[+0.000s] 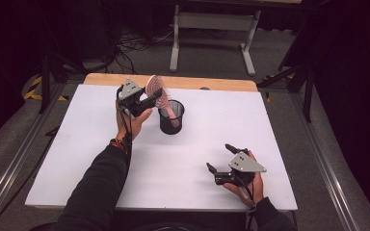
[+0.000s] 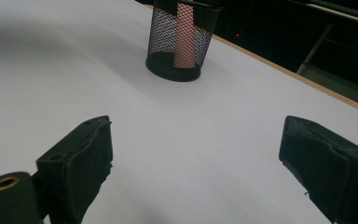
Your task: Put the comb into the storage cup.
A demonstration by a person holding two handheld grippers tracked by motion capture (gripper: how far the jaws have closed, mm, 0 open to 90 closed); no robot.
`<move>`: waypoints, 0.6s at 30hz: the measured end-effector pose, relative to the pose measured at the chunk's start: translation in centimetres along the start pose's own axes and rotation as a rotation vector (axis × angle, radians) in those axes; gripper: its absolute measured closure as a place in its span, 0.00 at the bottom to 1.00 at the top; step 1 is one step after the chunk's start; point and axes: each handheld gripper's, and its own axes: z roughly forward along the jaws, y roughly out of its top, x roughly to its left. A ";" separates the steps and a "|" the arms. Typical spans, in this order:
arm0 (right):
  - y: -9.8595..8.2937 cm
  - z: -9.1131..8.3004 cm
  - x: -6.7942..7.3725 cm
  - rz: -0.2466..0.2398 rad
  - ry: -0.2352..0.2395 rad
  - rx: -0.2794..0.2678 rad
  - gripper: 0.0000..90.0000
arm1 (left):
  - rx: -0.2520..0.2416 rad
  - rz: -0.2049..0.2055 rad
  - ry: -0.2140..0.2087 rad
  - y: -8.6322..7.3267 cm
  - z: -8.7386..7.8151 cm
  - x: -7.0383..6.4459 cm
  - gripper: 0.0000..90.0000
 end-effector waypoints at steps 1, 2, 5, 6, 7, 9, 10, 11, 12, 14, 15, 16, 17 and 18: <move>0.0 0.0 0.0 0.001 0.000 0.001 0.12 | 0.002 -0.001 0.001 0.0 0.0 0.1 0.63; 0.0 0.0 0.0 0.001 0.000 0.001 0.12 | 0.001 -0.002 0.000 -0.1 0.0 0.2 0.63; 0.0 0.0 0.0 0.003 -0.003 0.002 0.11 | 0.002 -0.008 0.003 -0.2 0.0 0.5 0.63; 0.0 0.0 0.0 0.003 -0.003 0.002 0.11 | 0.002 -0.008 0.003 -0.2 0.0 0.5 0.62; 0.0 0.1 0.0 0.004 -0.003 0.003 0.12 | 0.008 -0.009 0.005 -0.2 -0.1 0.6 0.62; 0.0 0.1 0.0 -0.004 -0.003 0.006 0.11 | 0.008 -0.011 0.009 -0.3 -0.1 0.7 0.62; 0.0 0.1 0.1 -0.004 -0.002 0.007 0.11 | 0.012 -0.015 0.009 -0.4 -0.2 0.7 0.62; 0.0 0.1 0.1 -0.004 -0.001 0.007 0.11 | 0.012 -0.010 0.010 -0.4 -0.2 0.8 0.62; 0.0 0.1 0.1 -0.004 -0.001 0.007 0.11 | 0.013 -0.014 0.012 -0.4 -0.2 0.9 0.62; 0.0 0.1 0.1 -0.004 0.001 0.010 0.11 | 0.014 -0.023 0.013 -0.5 -0.2 1.1 0.61; 0.0 0.1 0.1 -0.003 0.001 0.011 0.12 | 0.016 -0.027 0.018 -0.6 -0.1 1.2 0.61; -0.1 0.1 0.1 -0.003 0.003 0.012 0.11 | 0.021 -0.029 0.021 -0.6 -0.1 1.3 0.60; -0.1 0.2 0.1 -0.005 0.003 0.013 0.11 | 0.021 -0.036 0.023 -0.7 -0.1 1.4 0.60; -0.1 0.2 0.1 -0.005 0.005 0.014 0.11 | 0.023 -0.044 0.021 -0.8 -0.2 1.6 0.60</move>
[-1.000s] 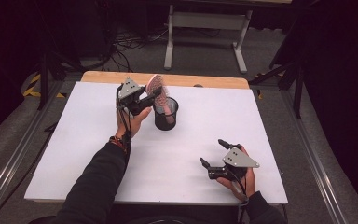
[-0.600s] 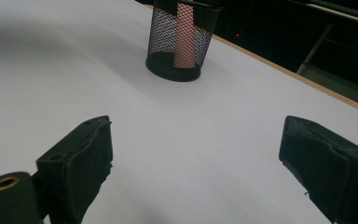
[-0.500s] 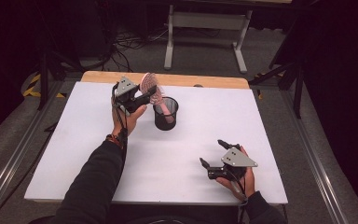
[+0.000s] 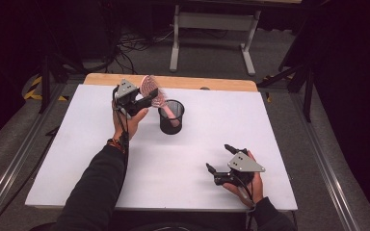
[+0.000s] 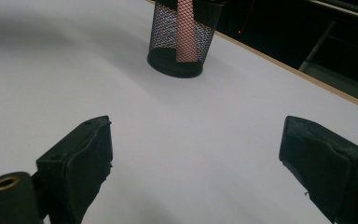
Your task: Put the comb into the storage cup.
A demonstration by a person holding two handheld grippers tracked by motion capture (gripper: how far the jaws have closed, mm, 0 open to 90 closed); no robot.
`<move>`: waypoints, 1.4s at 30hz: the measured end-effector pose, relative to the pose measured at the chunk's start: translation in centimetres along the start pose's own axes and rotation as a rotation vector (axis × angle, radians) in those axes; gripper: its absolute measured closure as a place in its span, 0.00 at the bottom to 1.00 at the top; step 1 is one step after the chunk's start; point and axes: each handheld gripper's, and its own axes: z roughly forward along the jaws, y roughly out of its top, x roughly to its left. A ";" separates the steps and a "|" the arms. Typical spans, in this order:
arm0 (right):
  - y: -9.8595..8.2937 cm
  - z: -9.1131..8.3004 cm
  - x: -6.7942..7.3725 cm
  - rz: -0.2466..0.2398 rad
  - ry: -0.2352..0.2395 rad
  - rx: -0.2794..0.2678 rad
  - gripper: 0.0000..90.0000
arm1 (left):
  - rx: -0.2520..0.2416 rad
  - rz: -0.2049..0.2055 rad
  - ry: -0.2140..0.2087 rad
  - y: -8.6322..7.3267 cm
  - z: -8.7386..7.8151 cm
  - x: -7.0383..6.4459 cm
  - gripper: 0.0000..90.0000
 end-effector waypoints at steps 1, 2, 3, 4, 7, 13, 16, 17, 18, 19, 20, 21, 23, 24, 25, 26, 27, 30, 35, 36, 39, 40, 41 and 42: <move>0.0 0.0 0.0 -0.002 0.001 0.001 0.11 | -0.002 -0.003 -0.002 -0.1 0.0 0.1 0.60; 0.0 0.0 0.0 -0.002 0.002 0.002 0.11 | -0.003 -0.006 -0.004 -0.1 0.0 0.2 0.60; 0.0 0.0 0.1 -0.004 0.002 0.002 0.11 | 0.000 -0.007 -0.006 -0.1 -0.1 0.2 0.60; 0.0 0.0 0.1 -0.004 0.002 0.003 0.11 | 0.001 -0.004 -0.007 -0.2 -0.1 0.3 0.59; 0.0 0.0 0.1 -0.003 0.002 0.003 0.11 | 0.004 -0.001 -0.010 -0.2 0.0 0.2 0.59; 0.0 0.0 0.1 -0.005 0.003 0.004 0.11 | 0.001 -0.004 -0.012 -0.2 0.0 0.2 0.58; 0.0 0.0 0.1 -0.005 0.003 0.004 0.12 | 0.000 0.006 -0.009 0.0 -0.2 0.1 0.57; 0.0 0.0 0.1 -0.006 0.004 0.006 0.12 | -0.001 0.008 -0.008 0.0 -0.3 0.1 0.57; 0.0 0.0 0.1 -0.006 0.004 0.006 0.12 | -0.003 0.008 -0.008 0.1 -0.3 0.2 0.57; 0.1 0.0 0.1 -0.008 0.004 0.005 0.12 | -0.002 0.007 -0.008 0.1 -0.3 0.2 0.57; 0.1 0.0 0.1 -0.008 0.004 0.005 0.12 | 0.000 0.010 -0.008 0.1 -0.4 0.2 0.57; 0.1 0.0 0.2 -0.011 0.004 0.004 0.12 | -0.002 0.010 -0.005 0.2 -0.4 0.2 0.57; 0.1 0.0 0.2 -0.011 0.004 0.003 0.12 | -0.010 0.014 0.002 0.3 -0.6 0.3 0.55; 0.1 0.0 0.2 -0.011 0.003 0.004 0.12 | -0.014 0.016 0.002 0.4 -0.7 0.2 0.55; 0.1 0.0 0.1 -0.009 0.000 0.005 0.11 | -0.013 0.021 0.006 0.5 -0.8 0.2 0.55; 0.1 0.0 0.1 -0.008 0.000 0.005 0.11 | -0.014 0.027 0.008 0.6 -0.9 0.2 0.55; 0.1 0.0 0.1 -0.007 0.001 0.005 0.11 | -0.013 0.034 0.011 0.7 -1.0 0.1 0.54; 0.1 0.0 0.2 -0.013 0.003 0.006 0.11 | -0.010 0.050 0.017 0.9 -1.3 0.0 0.54; 0.1 0.1 0.3 -0.016 0.004 0.010 0.11 | -0.019 0.069 0.022 1.2 -1.7 0.1 0.52; 0.1 0.1 0.3 -0.015 0.004 0.010 0.11 | -0.018 0.073 0.022 1.3 -1.8 0.1 0.52; 0.1 0.2 0.3 -0.019 0.007 0.014 0.11 | -0.015 0.094 0.030 1.6 -1.9 0.0 0.51; 0.1 0.2 0.4 -0.021 0.007 0.014 0.11 | -0.018 0.090 0.031 1.6 -1.9 0.0 0.51; 0.1 0.2 0.4 -0.023 0.006 0.014 0.11 | -0.017 0.092 0.032 1.7 -2.0 0.0 0.50; 0.1 0.2 0.5 -0.026 0.006 0.014 0.11 | -0.022 0.092 0.032 1.8 -2.1 0.0 0.50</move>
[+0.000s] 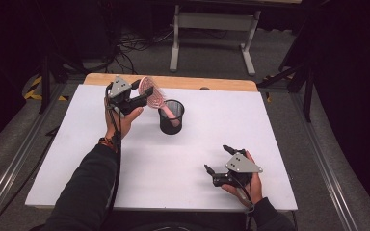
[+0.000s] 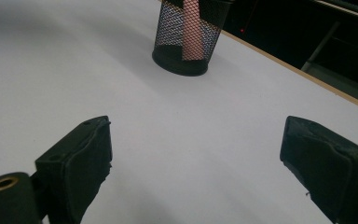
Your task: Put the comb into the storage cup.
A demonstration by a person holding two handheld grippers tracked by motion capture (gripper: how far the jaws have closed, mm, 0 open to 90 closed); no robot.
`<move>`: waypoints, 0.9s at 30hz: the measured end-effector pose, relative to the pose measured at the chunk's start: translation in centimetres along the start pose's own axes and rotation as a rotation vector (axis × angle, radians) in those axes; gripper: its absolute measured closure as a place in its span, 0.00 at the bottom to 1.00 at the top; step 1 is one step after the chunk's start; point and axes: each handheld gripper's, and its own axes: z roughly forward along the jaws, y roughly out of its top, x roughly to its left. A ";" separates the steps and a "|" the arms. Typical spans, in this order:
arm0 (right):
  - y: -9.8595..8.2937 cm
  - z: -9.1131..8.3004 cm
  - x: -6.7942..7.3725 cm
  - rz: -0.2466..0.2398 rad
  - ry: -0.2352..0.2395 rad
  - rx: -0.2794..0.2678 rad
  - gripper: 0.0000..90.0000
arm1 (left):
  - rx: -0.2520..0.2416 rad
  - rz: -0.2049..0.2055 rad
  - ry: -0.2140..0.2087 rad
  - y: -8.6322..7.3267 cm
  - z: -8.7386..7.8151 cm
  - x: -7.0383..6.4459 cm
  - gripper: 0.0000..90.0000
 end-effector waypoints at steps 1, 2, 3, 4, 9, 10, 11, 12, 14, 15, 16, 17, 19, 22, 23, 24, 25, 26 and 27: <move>0.0 0.0 0.0 -0.003 0.000 0.000 0.11 | 0.000 0.004 0.000 0.1 -0.1 0.0 0.50; 0.0 0.0 0.0 -0.004 0.000 0.001 0.11 | 0.003 0.010 0.000 0.2 -0.1 0.0 0.47; 0.0 0.0 0.0 -0.004 0.000 0.001 0.11 | 0.002 0.009 0.001 0.2 -0.2 0.0 0.47; 0.0 0.0 0.0 -0.003 -0.001 0.001 0.11 | 0.002 0.013 0.002 0.3 -0.2 0.0 0.46; 0.0 0.0 0.0 -0.006 0.000 0.002 0.11 | 0.001 0.032 -0.005 0.5 -0.4 -0.1 0.41; 0.0 0.0 0.0 -0.006 0.000 0.002 0.11 | 0.008 0.037 -0.004 0.6 -0.5 -0.1 0.41; 0.0 0.0 0.0 -0.006 0.000 0.002 0.11 | 0.012 0.041 0.000 0.6 -0.5 -0.1 0.40; 0.0 0.0 0.0 -0.008 -0.002 0.002 0.11 | 0.014 0.044 0.002 0.6 -0.5 0.0 0.39; 0.0 0.0 0.0 -0.008 -0.002 0.001 0.11 | 0.012 0.047 -0.002 0.6 -0.6 0.0 0.37; 0.0 0.0 0.0 -0.009 -0.003 0.000 0.11 | 0.015 0.049 -0.004 0.6 -0.6 -0.1 0.37; 0.0 0.0 0.0 -0.009 -0.003 -0.002 0.11 | 0.014 0.051 -0.006 0.6 -0.6 -0.1 0.36; 0.0 0.0 0.0 -0.008 -0.004 -0.003 0.11 | 0.016 0.052 -0.009 0.6 -0.7 -0.1 0.36; 0.0 0.0 0.0 -0.009 -0.005 -0.003 0.11 | 0.013 0.057 -0.007 0.7 -0.8 -0.2 0.32; 0.0 -0.1 0.0 -0.011 -0.004 -0.002 0.11 | 0.002 0.048 -0.014 0.7 -1.0 -0.3 0.31; 0.0 0.0 0.0 -0.011 -0.004 -0.002 0.11 | 0.004 0.055 -0.010 0.8 -1.0 -0.3 0.30; 0.0 0.0 0.0 -0.010 -0.004 -0.001 0.11 | 0.002 0.061 -0.010 0.8 -1.1 -0.3 0.28; 0.0 0.0 0.0 -0.010 -0.004 -0.001 0.11 | -0.001 0.056 -0.014 0.8 -1.1 -0.4 0.28; 0.0 0.0 0.0 -0.010 -0.004 0.000 0.11 | -0.002 0.052 -0.017 0.8 -1.2 -0.4 0.27; 0.0 0.0 0.0 -0.009 -0.003 -0.001 0.11 | -0.001 0.060 -0.012 0.8 -1.2 -0.4 0.27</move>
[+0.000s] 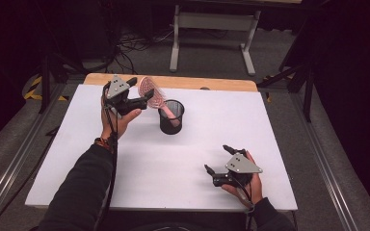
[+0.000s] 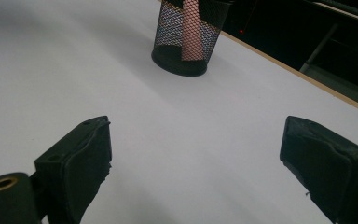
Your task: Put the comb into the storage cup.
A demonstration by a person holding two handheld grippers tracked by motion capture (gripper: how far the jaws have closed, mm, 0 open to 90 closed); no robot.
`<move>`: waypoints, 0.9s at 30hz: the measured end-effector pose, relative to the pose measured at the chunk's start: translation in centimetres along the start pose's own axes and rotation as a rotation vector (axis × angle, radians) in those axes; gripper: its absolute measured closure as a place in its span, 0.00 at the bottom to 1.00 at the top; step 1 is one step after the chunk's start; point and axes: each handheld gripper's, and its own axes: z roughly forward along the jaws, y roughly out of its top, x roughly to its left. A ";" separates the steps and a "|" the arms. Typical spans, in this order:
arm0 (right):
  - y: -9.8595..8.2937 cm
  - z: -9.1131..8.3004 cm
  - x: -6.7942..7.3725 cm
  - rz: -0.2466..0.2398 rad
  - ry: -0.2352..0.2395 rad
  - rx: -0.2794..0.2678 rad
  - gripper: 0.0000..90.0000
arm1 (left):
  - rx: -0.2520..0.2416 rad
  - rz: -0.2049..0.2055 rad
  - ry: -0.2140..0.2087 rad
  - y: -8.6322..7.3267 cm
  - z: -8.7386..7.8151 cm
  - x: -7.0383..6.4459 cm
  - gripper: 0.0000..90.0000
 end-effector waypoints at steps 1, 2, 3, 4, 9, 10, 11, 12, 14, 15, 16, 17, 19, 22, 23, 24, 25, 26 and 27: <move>0.0 0.0 0.0 -0.001 0.000 0.000 0.11 | 0.003 0.005 0.000 0.0 0.0 0.0 0.25; 0.0 0.0 0.0 -0.002 0.000 -0.001 0.11 | 0.003 0.011 0.001 0.0 0.0 -0.1 0.25; 0.0 0.0 0.0 -0.002 -0.001 -0.001 0.11 | 0.008 0.020 0.005 0.0 -0.1 -0.1 0.24; 0.0 0.0 0.0 0.000 -0.002 0.000 0.11 | 0.013 0.029 0.008 0.0 -0.1 -0.2 0.23; 0.0 0.0 0.0 -0.001 -0.003 0.000 0.11 | 0.014 0.035 -0.007 -0.2 -0.2 -0.3 0.18; 0.0 0.0 0.0 -0.001 -0.003 0.000 0.11 | 0.016 0.038 -0.008 -0.2 -0.2 -0.3 0.18; 0.0 0.0 0.0 0.000 -0.003 -0.001 0.11 | 0.015 0.041 -0.018 -0.3 -0.2 -0.3 0.17; 0.0 0.0 0.0 -0.001 -0.004 -0.001 0.11 | 0.016 0.039 -0.030 -0.3 -0.3 -0.3 0.15; 0.0 0.0 0.0 -0.002 -0.005 -0.002 0.11 | 0.022 0.049 -0.030 -0.3 -0.3 -0.4 0.14; 0.0 0.0 0.0 -0.002 -0.005 -0.003 0.11 | 0.023 0.056 -0.029 -0.4 -0.3 -0.4 0.12; 0.0 0.0 0.0 -0.002 -0.006 -0.003 0.11 | 0.023 0.053 -0.033 -0.4 -0.3 -0.4 0.11; 0.0 0.0 0.0 -0.003 -0.007 -0.001 0.11 | 0.023 0.051 -0.036 -0.4 -0.3 -0.4 0.10; 0.0 0.0 0.0 -0.005 -0.004 0.005 0.11 | 0.024 0.053 -0.043 -0.5 -0.4 -0.4 0.09; 0.0 0.0 0.0 -0.009 -0.004 0.007 0.11 | 0.022 0.060 -0.046 -0.5 -0.4 -0.5 0.07; 0.0 0.0 0.0 -0.010 -0.005 0.007 0.11 | 0.024 0.059 -0.046 -0.6 -0.5 -0.5 0.06; 0.0 0.0 0.0 -0.009 -0.005 0.007 0.11 | 0.023 0.062 -0.047 -0.6 -0.5 -0.6 0.05; 0.0 0.0 0.0 -0.008 -0.004 0.008 0.11 | 0.027 0.067 -0.049 -0.6 -0.6 -0.6 0.05; 0.0 0.0 0.0 -0.008 -0.003 0.009 0.11 | 0.028 0.073 -0.045 -0.7 -0.6 -0.6 0.04; 0.0 0.0 0.0 -0.009 -0.003 0.009 0.11 | 0.030 0.076 -0.046 -0.7 -0.7 -0.6 0.04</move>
